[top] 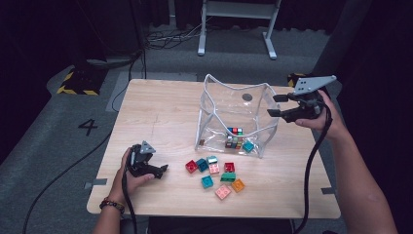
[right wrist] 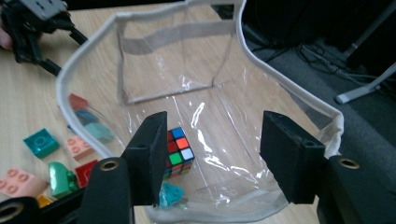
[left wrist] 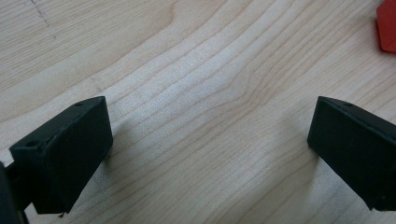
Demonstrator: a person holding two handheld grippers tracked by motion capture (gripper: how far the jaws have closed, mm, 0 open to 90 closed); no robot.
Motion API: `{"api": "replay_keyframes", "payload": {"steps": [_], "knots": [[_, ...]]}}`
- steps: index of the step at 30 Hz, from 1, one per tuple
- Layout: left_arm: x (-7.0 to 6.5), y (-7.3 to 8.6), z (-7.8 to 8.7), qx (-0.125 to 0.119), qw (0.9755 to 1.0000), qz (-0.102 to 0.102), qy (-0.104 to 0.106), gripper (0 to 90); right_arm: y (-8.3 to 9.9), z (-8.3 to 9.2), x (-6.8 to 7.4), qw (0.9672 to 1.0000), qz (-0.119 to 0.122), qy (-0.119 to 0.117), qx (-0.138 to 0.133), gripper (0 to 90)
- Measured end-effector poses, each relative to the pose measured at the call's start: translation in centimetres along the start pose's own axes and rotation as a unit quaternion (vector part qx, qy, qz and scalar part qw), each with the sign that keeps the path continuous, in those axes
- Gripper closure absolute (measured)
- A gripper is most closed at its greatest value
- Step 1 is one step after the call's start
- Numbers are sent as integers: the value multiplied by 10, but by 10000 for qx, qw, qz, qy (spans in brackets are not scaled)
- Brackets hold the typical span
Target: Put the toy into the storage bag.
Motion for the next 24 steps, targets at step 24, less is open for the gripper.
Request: {"api": "replay_keyframes", "payload": {"steps": [24], "knots": [[0, 0, 0, -3, 10000, -9, -23, 3, 88, -12, 102, 9949, 125, -850, -533, 412]]}}
Point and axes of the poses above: each handheld gripper's, and its own axes: z roughly backward along the jaws, y roughly out of its underside, x roughly to its left, the point moved 3 cm from there along -z, roughly forward along the jaws, and after that the axes turned 6 degrees about -z, right-handed, at the moved point
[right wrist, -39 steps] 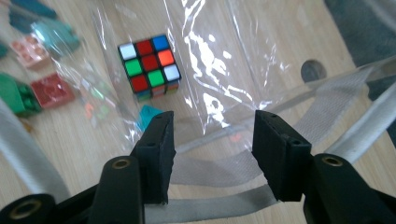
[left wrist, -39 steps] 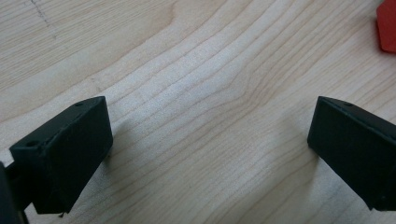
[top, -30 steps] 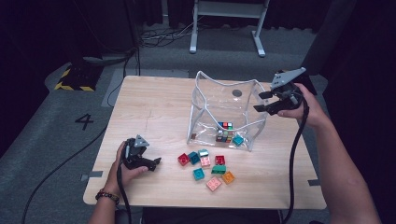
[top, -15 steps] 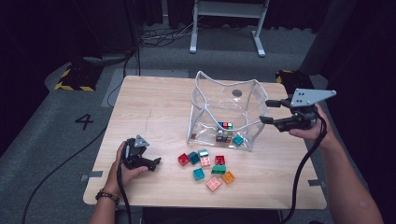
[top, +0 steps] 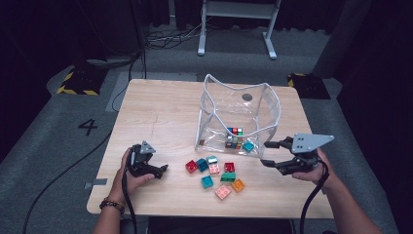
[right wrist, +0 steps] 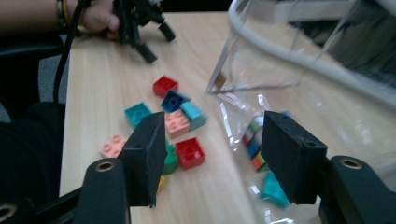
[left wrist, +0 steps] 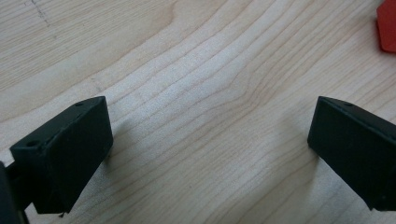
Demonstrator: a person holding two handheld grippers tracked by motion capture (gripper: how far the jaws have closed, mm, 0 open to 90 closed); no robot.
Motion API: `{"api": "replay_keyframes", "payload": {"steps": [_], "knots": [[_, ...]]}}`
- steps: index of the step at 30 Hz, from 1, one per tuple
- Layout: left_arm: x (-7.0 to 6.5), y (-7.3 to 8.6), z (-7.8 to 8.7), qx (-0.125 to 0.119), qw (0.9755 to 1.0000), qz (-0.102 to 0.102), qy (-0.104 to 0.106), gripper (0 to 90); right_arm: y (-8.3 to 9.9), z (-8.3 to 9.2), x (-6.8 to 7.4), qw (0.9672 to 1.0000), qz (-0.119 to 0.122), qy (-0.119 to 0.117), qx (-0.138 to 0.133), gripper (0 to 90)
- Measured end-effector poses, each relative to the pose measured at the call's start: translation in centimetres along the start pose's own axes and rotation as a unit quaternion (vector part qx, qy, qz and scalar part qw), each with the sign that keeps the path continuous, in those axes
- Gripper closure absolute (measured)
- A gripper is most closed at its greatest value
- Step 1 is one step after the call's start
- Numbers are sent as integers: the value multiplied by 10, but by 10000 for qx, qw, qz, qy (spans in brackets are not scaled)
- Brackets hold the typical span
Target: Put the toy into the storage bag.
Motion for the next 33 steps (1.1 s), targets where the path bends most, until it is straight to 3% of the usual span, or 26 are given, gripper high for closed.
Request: {"api": "replay_keyframes", "payload": {"steps": [8, 13, 16, 18, 19, 21, 33], "knots": [[0, 0, 0, 2, 10000, 16, 11, 3, 41, -47, 24, 9977, -182, -448, 478, 416], [0, 0, 0, 0, 10000, 12, 2, 3, 63, -70, 35, 9944, -556, -589, 673, 378], [0, 0, 0, -9, 10000, -1, -11, 3, 75, -80, 38, 9928, -738, -599, 735, 353], [0, 0, 0, -11, 10000, 0, -11, 3, 80, -83, 42, 9911, -836, -466, 923, 328], [0, 0, 0, -10, 10000, -7, -20, 3, 81, -86, 41, 9924, -704, -484, 881, 322], [0, 0, 0, -11, 10000, -3, -12, 3, 83, -89, 42, 9922, -768, -571, 800, 315], [0, 0, 0, -11, 10000, -9, -22, 3, 89, -106, 46, 9932, -744, -226, 871, 335]]}}
Point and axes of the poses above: each handheld gripper's, and its own axes: z roughly backward along the jaws, y roughly out of its underside, x roughly to its left, the point moved 3 cm from there along -z, roughly forward along the jaws, and after that the axes turned 6 degrees about -z, right-handed, at the moved point
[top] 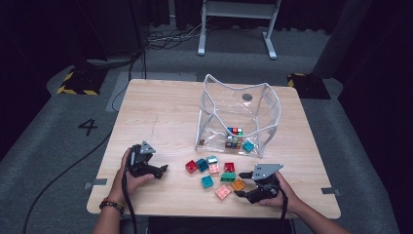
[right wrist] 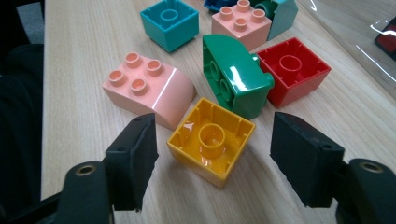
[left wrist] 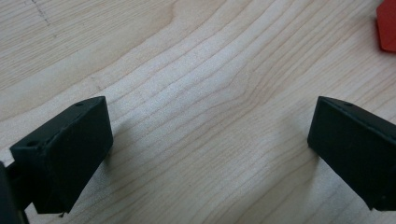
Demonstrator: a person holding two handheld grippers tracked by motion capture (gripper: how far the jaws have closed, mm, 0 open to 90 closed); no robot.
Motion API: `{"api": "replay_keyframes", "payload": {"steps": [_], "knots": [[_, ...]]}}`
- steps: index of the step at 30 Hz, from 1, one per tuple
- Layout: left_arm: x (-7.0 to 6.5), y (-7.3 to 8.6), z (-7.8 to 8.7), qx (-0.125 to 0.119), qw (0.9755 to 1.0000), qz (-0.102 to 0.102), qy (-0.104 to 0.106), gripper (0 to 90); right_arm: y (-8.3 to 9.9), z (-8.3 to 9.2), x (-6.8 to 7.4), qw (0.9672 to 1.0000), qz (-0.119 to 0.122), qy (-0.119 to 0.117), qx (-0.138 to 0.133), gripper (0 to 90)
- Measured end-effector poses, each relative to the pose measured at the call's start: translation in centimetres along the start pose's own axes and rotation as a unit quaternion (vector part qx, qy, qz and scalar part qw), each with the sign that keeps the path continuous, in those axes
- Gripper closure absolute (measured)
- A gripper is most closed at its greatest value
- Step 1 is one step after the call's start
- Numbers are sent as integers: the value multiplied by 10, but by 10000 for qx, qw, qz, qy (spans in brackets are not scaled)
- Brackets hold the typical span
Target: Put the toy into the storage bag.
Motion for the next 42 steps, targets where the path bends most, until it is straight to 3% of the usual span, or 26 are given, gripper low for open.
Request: {"api": "replay_keyframes", "payload": {"steps": [6, 18, 22, 25, 30, 32, 35, 42], "knots": [[0, 0, 0, 1, 10000, 7, 9, 3, 3, -5, -1, 9999, -53, 111, 83, 404], [0, 0, 0, 2, 10000, -2, -2, 3, 8, 5, -14, 9996, -102, 270, 63, 556], [0, 0, 0, 4, 10000, -2, -3, 3, 11, 8, -20, 9995, -106, 285, 20, 564], [0, 0, 0, 1, 10000, 6, 11, 3, 11, 7, -22, 9995, -95, 300, 2, 488], [0, 0, 0, 2, 10000, -1, -2, 3, 8, 2, -22, 9994, -106, 319, -55, 461], [0, 0, 0, 1, 10000, 7, 11, 3, 7, 1, -22, 9994, -79, 326, -67, 481], [0, 0, 0, 1, 10000, 7, 12, 3, 7, 2, -22, 9994, -80, 323, -78, 581], [0, 0, 0, 2, 10000, 6, 11, 3, 7, 9, -27, 9994, 18, 334, -63, 594]]}}
Point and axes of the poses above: each handheld gripper's, and its own axes: z roughly backward along the jaws, y roughly out of its underside, x roughly to its left, the point moved 3 cm from there along -z, roughly forward along the jaws, and after that the axes turned 6 degrees about -z, right-handed, at the moved point
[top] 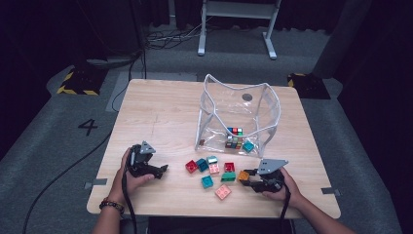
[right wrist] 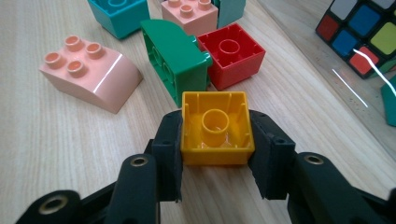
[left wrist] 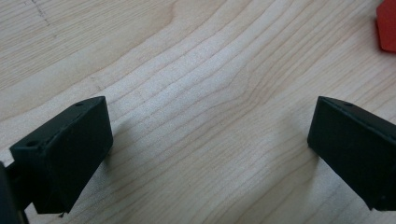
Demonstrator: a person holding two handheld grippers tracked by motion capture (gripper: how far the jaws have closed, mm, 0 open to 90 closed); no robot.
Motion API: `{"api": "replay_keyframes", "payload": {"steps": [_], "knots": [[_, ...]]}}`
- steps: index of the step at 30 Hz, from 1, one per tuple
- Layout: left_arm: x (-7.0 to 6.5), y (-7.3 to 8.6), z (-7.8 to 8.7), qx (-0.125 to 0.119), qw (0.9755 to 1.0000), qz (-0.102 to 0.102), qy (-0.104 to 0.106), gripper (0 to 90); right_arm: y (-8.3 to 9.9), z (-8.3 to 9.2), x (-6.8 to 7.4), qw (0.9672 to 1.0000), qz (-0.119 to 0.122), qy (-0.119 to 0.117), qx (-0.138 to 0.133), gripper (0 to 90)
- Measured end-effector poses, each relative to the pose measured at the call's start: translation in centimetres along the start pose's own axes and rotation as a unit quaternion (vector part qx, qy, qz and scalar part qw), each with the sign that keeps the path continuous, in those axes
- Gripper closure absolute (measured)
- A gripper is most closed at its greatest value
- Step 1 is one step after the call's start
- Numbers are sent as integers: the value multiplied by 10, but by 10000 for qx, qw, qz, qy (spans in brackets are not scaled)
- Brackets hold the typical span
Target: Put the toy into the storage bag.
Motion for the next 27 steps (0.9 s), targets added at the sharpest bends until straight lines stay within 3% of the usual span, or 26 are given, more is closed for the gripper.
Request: {"api": "replay_keyframes", "payload": {"steps": [10, 16, 27], "knots": [[0, 0, 0, -1, 10000, 2, 0, 3, -8, 35, -10, 9996, -24, -17, -264, 594], [0, 0, 0, -1, 10000, 0, -1, 3, -15, 54, -17, 9990, 48, 121, -434, 594], [0, 0, 0, 0, 10000, -4, -13, 3, -32, 101, -38, 9953, -33, 351, -902, 594]]}}
Point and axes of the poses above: each handheld gripper's, and its own axes: z roughly backward along the jaws, y roughly out of its underside, x roughly to its left, the point moved 3 cm from there along -z, roughly forward along the jaws, and after that the axes turned 6 degrees about -z, right-handed, at the moved point
